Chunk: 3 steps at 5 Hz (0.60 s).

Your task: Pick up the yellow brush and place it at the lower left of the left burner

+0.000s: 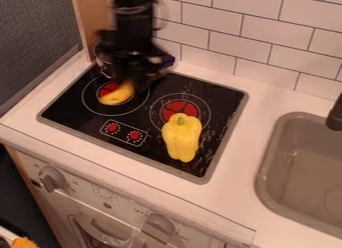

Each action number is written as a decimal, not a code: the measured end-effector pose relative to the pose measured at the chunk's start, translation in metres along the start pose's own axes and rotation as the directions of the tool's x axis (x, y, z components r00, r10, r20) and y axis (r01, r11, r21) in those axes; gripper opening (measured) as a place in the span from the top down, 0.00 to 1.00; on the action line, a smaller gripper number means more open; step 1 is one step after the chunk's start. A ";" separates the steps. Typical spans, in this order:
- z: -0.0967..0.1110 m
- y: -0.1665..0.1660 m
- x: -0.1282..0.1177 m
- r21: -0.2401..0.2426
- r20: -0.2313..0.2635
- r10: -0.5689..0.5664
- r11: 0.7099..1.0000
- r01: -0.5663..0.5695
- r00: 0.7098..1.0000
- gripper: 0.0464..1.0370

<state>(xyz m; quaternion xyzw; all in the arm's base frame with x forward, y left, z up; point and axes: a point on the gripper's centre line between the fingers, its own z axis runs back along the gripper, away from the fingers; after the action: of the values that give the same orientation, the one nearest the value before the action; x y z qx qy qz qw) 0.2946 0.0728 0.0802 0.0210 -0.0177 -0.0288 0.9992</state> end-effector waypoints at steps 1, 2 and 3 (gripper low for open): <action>-0.008 0.045 -0.023 0.004 0.002 0.101 0.995 -0.101 0.995 0.72; -0.013 0.068 -0.031 0.006 0.023 0.164 0.986 -0.165 0.986 0.72; -0.034 0.079 -0.029 -0.003 -0.005 0.197 0.980 -0.197 0.980 0.65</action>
<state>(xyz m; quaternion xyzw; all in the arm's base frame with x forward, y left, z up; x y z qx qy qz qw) 0.2715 0.1542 0.0487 0.0176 -0.0172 0.0704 0.9972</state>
